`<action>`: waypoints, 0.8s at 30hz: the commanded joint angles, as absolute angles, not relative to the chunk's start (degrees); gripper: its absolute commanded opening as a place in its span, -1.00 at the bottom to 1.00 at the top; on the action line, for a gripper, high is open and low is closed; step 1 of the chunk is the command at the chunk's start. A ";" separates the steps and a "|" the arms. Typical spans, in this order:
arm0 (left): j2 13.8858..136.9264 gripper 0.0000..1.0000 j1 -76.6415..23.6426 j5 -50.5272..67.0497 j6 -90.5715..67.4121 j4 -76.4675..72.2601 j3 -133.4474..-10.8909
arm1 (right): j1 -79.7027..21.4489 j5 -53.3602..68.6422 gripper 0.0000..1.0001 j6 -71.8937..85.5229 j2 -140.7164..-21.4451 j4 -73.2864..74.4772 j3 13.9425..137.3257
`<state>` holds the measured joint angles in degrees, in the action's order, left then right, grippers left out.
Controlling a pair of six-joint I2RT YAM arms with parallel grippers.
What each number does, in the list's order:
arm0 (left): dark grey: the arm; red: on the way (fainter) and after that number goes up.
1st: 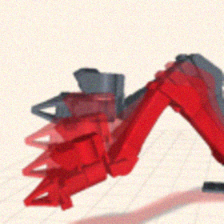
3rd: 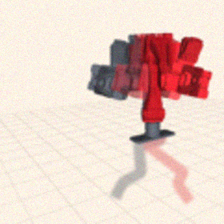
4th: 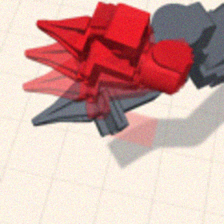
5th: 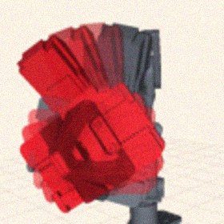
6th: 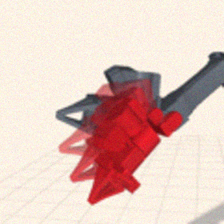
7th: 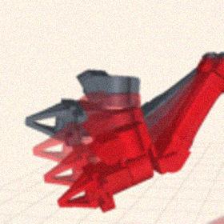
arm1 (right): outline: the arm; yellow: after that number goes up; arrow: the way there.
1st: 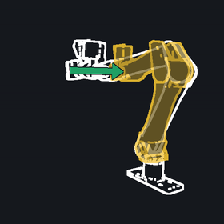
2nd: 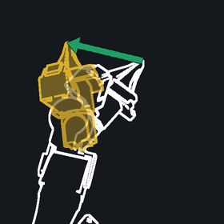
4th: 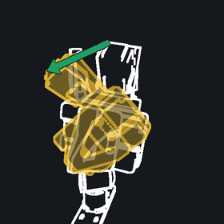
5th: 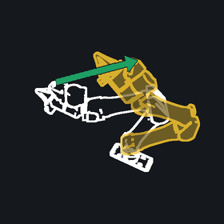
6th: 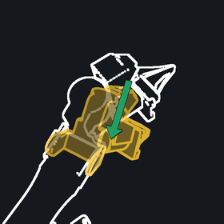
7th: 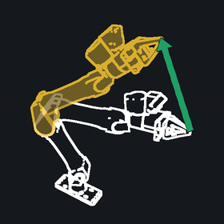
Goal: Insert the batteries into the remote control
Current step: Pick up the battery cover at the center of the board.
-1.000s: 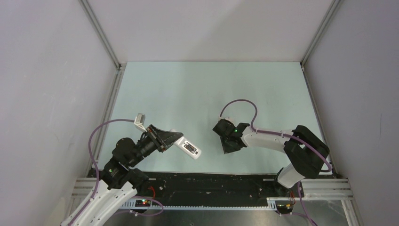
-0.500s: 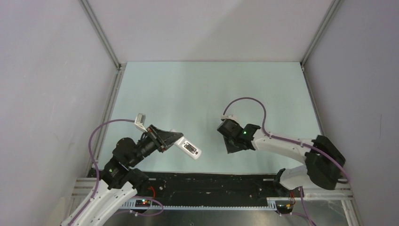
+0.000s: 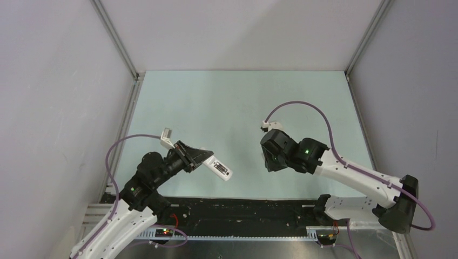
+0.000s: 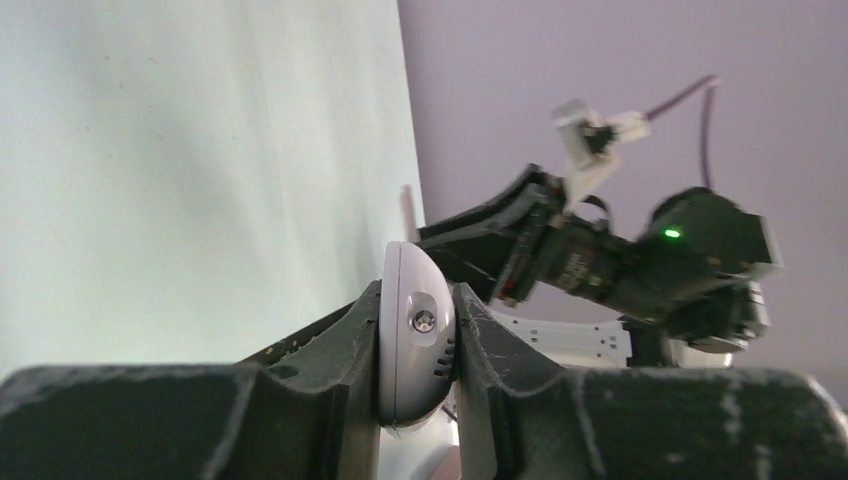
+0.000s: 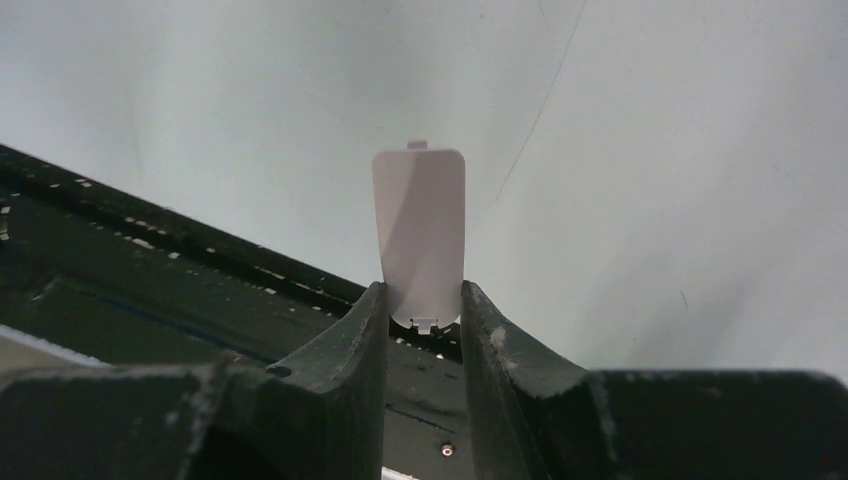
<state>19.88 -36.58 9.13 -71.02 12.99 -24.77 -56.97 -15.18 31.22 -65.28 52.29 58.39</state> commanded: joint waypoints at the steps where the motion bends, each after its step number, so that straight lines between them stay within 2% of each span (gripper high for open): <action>1: 22.94 -0.96 -36.55 8.06 -68.42 10.70 -28.32 | -59.28 -16.56 -0.49 29.80 -64.12 58.85 66.33; 9: 29.38 -0.99 -36.52 9.48 -68.26 5.61 -28.46 | -63.70 -14.01 -0.45 27.85 -67.94 61.96 77.80; 24: 30.18 -0.98 -36.54 10.37 -68.47 3.81 -28.05 | -70.95 -10.51 -0.42 19.11 -81.47 65.04 94.51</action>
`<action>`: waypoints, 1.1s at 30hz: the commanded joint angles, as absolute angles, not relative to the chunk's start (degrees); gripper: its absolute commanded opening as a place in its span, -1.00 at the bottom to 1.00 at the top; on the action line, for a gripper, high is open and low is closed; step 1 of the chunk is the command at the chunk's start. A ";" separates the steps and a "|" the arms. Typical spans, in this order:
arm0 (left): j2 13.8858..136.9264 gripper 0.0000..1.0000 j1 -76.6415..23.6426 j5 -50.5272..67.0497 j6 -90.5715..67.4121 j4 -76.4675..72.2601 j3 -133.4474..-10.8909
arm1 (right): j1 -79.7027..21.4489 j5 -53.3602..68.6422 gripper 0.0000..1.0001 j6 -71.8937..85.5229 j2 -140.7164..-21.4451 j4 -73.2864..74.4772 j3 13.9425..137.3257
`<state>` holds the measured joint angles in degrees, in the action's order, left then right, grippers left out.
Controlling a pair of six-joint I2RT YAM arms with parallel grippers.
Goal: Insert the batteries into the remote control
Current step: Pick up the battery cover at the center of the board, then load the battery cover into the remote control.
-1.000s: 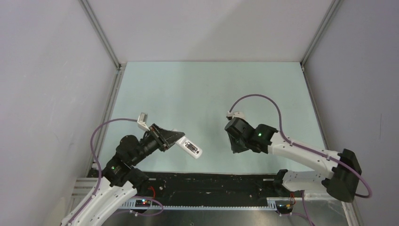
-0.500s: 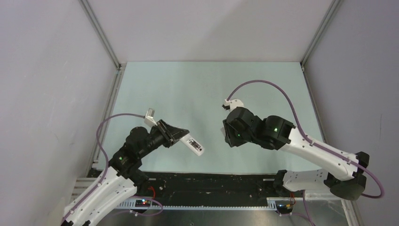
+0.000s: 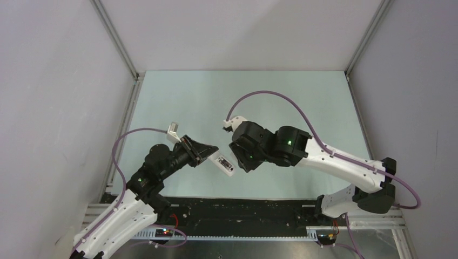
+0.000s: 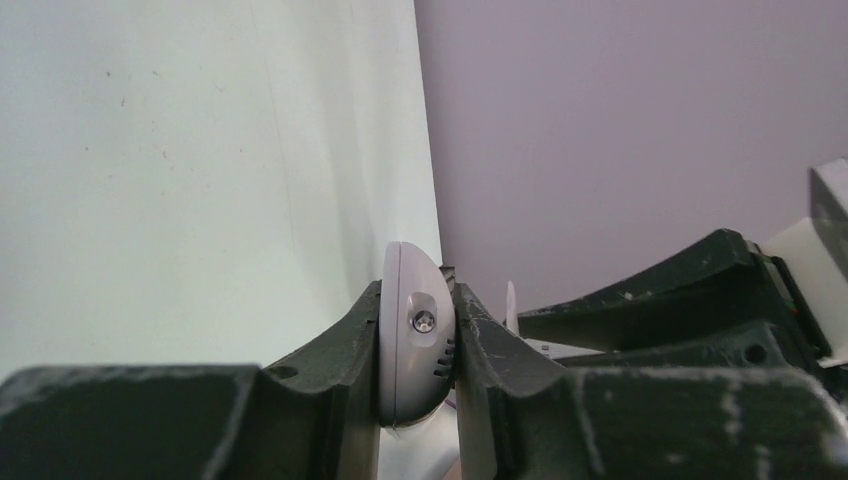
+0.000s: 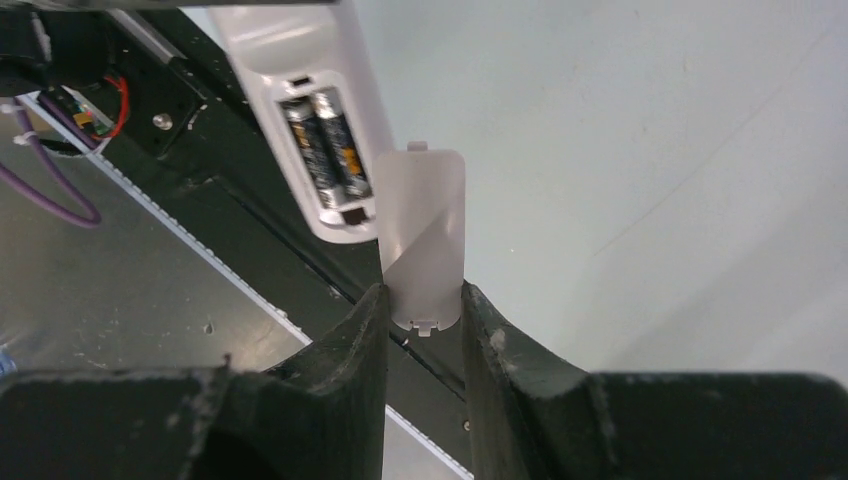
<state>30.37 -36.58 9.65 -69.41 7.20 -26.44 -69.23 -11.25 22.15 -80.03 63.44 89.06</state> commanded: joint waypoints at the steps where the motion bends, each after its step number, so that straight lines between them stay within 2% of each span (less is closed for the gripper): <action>1: 30.16 -0.98 -36.56 10.37 -68.53 3.71 -28.00 | -71.25 -10.44 -0.42 18.62 -81.87 65.13 95.68; 33: 27.86 -0.96 -36.61 12.17 -73.56 1.67 -25.93 | -74.50 -12.94 -0.33 13.86 -89.96 67.88 102.06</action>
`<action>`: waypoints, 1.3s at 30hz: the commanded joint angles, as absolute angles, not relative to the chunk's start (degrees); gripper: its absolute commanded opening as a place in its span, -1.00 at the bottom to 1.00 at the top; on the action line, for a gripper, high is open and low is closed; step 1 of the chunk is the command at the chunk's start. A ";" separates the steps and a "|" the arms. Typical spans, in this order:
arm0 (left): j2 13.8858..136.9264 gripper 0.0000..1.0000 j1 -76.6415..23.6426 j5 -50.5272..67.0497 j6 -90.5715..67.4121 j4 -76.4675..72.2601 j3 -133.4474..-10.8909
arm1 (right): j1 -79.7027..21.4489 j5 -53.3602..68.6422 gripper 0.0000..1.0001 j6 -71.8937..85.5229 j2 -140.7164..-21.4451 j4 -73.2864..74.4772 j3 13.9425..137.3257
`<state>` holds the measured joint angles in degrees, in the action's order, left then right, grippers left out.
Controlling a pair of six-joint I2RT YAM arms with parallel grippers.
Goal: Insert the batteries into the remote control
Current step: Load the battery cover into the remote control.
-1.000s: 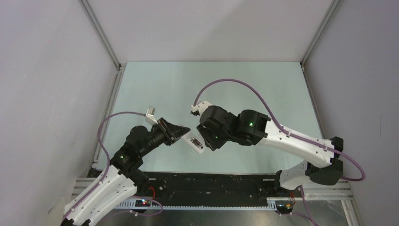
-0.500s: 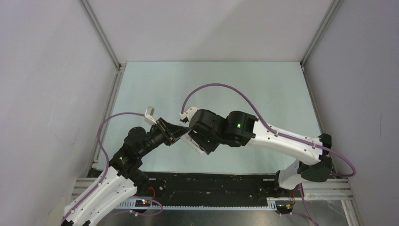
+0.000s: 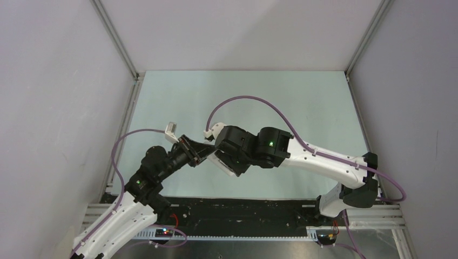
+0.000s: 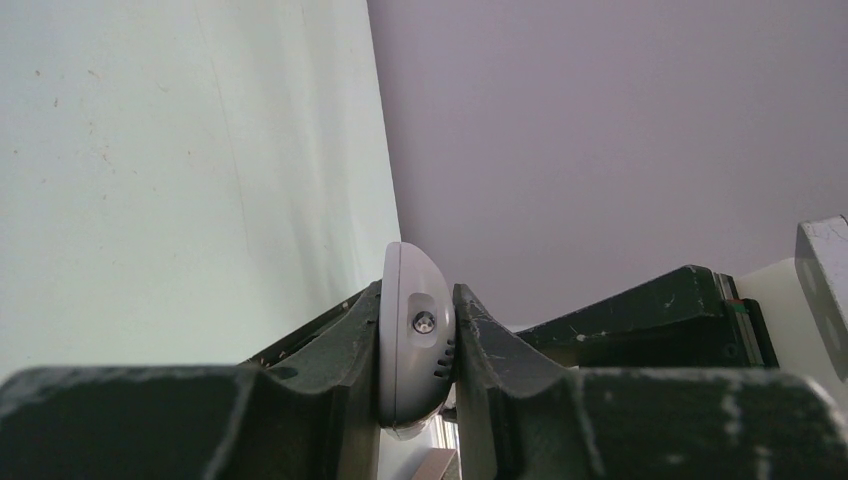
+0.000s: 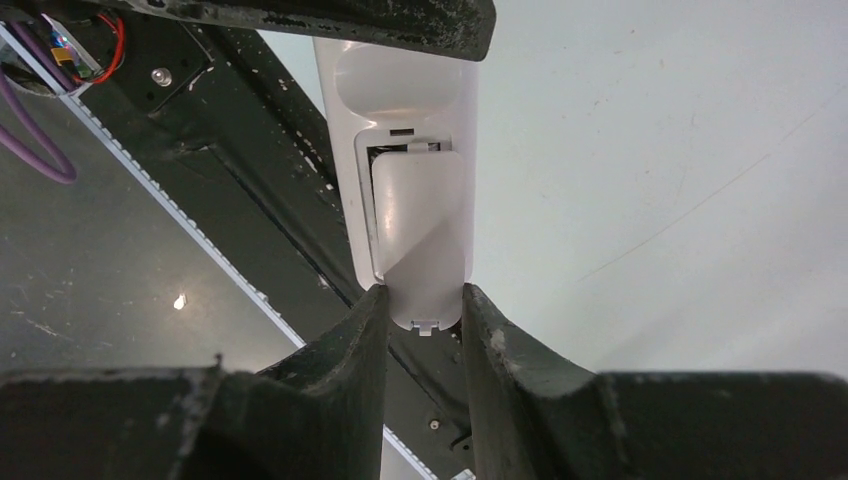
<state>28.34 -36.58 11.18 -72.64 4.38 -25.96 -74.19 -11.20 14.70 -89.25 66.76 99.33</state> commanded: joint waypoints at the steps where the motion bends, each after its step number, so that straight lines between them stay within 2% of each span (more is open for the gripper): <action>1: 27.90 -0.97 -36.54 12.16 -73.56 1.67 -25.93 | -74.51 -13.37 -0.32 13.91 -90.07 68.00 102.23; 39: 28.49 -0.98 -36.72 9.91 -67.82 4.07 -27.59 | -73.34 -12.37 -0.23 15.61 -94.07 69.18 106.39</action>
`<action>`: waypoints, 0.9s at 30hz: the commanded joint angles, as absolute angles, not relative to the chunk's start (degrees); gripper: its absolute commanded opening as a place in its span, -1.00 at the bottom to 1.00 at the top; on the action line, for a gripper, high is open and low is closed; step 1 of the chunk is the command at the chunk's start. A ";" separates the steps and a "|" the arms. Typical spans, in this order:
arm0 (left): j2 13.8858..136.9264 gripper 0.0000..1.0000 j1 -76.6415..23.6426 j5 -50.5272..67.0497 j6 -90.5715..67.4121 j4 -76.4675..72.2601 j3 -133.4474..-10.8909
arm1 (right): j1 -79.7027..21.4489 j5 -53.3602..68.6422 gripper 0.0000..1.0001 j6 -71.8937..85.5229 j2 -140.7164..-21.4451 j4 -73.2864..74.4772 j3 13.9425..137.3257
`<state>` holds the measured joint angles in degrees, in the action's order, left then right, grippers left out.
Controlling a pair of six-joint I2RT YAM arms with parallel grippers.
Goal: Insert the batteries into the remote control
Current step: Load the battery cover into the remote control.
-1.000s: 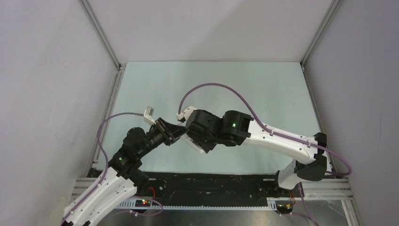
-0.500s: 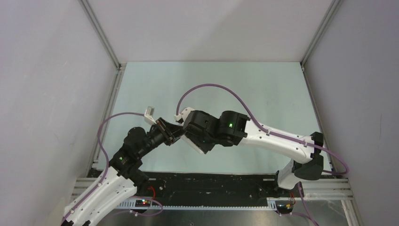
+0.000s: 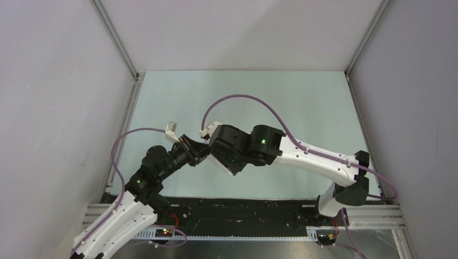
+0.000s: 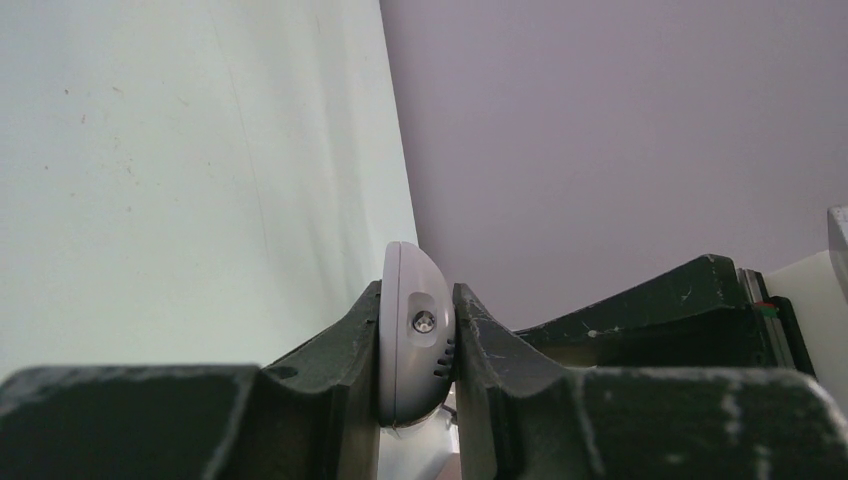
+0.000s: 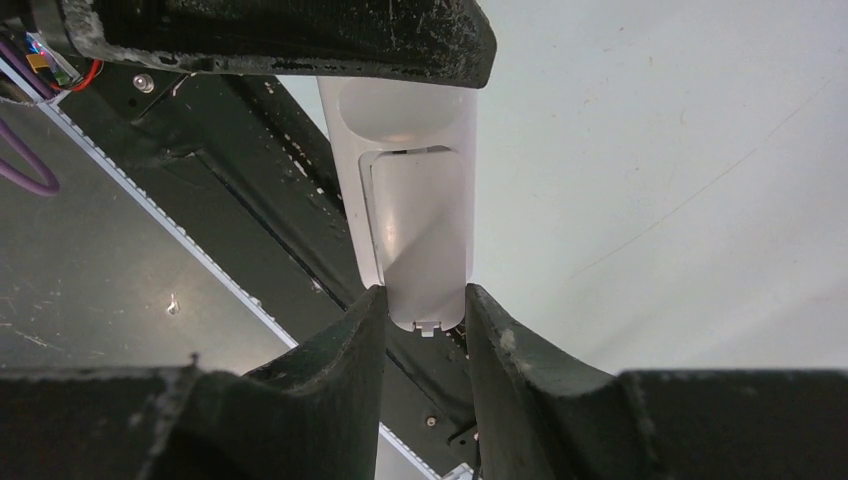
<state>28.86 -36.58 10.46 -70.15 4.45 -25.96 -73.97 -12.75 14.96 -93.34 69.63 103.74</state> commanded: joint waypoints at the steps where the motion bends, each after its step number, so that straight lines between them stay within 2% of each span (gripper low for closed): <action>1: 28.48 -0.98 -36.69 9.75 -67.54 4.27 -27.59 | -73.16 -12.16 -0.23 15.77 -94.16 69.13 106.47; 27: 28.29 -1.00 -36.84 7.22 -62.92 5.69 -27.84 | -70.68 -7.68 -0.24 17.22 -96.38 66.95 106.09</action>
<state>28.82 -36.58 8.03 -64.95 7.03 -25.98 -71.53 -8.47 16.12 -96.16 68.84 103.94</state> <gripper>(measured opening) 0.298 0.384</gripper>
